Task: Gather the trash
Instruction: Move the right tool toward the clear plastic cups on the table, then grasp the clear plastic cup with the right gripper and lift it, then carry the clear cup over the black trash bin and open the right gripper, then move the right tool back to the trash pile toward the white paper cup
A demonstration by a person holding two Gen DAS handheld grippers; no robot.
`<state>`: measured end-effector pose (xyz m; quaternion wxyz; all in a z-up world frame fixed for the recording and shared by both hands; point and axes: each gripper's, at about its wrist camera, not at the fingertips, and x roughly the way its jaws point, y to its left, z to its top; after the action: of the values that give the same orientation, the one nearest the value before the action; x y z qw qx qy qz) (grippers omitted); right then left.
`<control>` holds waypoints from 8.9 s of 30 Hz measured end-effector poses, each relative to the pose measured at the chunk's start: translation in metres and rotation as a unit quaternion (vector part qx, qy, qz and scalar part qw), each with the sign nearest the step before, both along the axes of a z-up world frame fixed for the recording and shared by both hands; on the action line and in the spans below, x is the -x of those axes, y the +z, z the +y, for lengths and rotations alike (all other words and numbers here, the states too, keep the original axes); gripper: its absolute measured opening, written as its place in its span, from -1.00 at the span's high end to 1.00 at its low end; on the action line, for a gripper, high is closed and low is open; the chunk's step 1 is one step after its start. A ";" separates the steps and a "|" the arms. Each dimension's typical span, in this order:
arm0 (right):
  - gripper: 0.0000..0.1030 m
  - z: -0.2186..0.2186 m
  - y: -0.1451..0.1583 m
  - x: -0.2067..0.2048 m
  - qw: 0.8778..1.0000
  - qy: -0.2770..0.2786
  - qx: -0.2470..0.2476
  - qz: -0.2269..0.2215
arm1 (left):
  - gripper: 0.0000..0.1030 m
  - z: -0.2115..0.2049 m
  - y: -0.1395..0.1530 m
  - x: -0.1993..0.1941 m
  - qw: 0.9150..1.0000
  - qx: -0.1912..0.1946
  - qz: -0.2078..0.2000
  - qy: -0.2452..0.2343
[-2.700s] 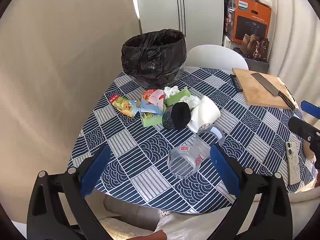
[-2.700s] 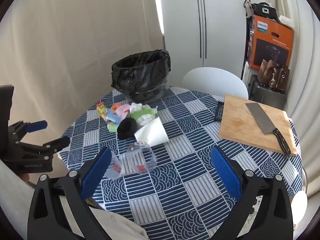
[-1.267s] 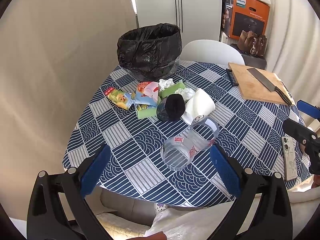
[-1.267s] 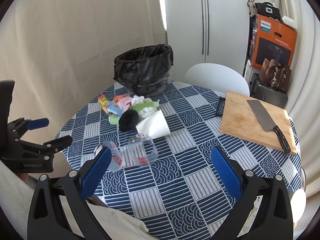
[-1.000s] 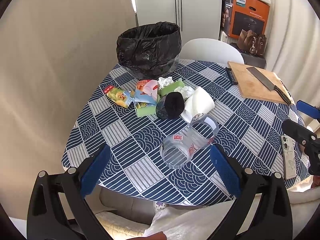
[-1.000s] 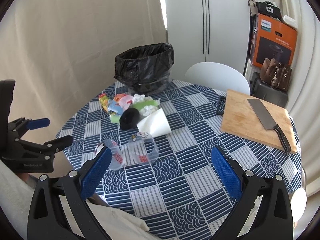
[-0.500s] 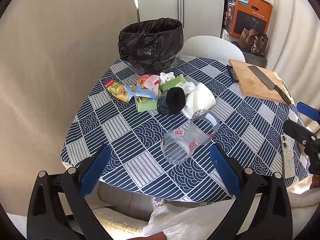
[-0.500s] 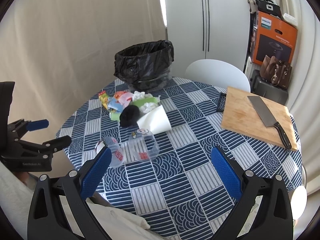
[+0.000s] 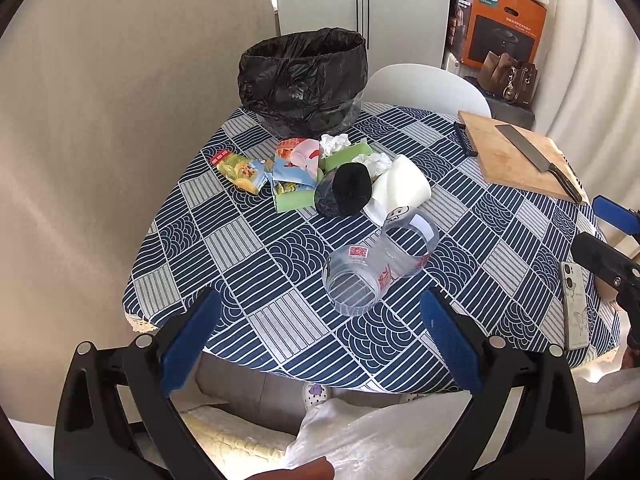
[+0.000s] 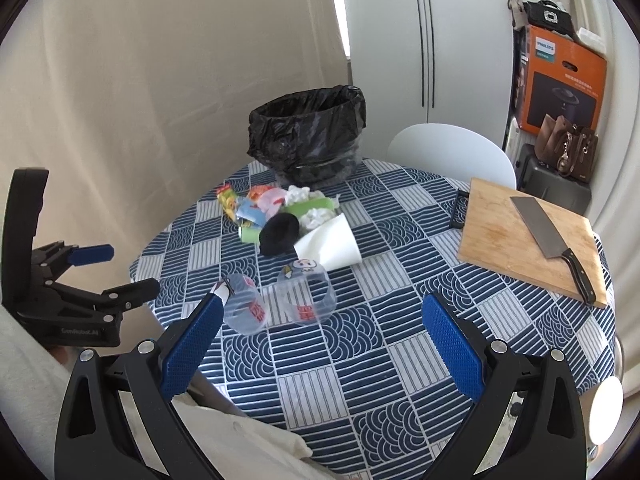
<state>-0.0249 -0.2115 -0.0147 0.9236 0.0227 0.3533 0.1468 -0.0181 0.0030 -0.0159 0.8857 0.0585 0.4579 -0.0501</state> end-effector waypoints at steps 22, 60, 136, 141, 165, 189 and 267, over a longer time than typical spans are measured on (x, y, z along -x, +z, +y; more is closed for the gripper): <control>-0.85 0.013 -0.003 0.004 0.999 0.053 0.006 0.006 | -0.89 -0.009 -0.007 0.002 0.999 -0.011 0.013 -0.032; -0.82 0.055 -0.139 -0.109 0.971 0.200 0.086 0.100 | -0.89 -0.009 -0.090 -0.028 0.999 -0.004 0.018 -0.045; -0.07 -0.006 0.011 -0.103 0.982 0.173 0.018 -0.067 | -0.22 0.026 -0.011 -0.100 0.997 0.021 -0.057 -0.045; -0.07 0.019 0.033 -0.126 0.984 0.154 0.021 -0.093 | -0.22 0.048 0.011 -0.136 0.994 0.030 -0.084 -0.069; -0.07 0.121 0.084 -0.237 0.985 0.092 0.038 -0.137 | -0.23 0.091 0.062 -0.303 0.965 0.048 -0.150 -0.208; -0.78 0.093 0.074 -0.322 0.987 0.053 0.050 -0.142 | -0.89 0.087 0.074 -0.361 0.967 0.052 -0.175 -0.178; -0.78 0.084 -0.135 -0.193 0.970 0.160 0.160 0.083 | -0.89 0.169 -0.019 -0.184 1.000 -0.003 -0.026 0.005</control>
<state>0.1679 -0.1278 -0.1497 0.8471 -0.1706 0.4466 0.2319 0.1659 0.1720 -0.0353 0.8974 0.0603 0.4351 -0.0425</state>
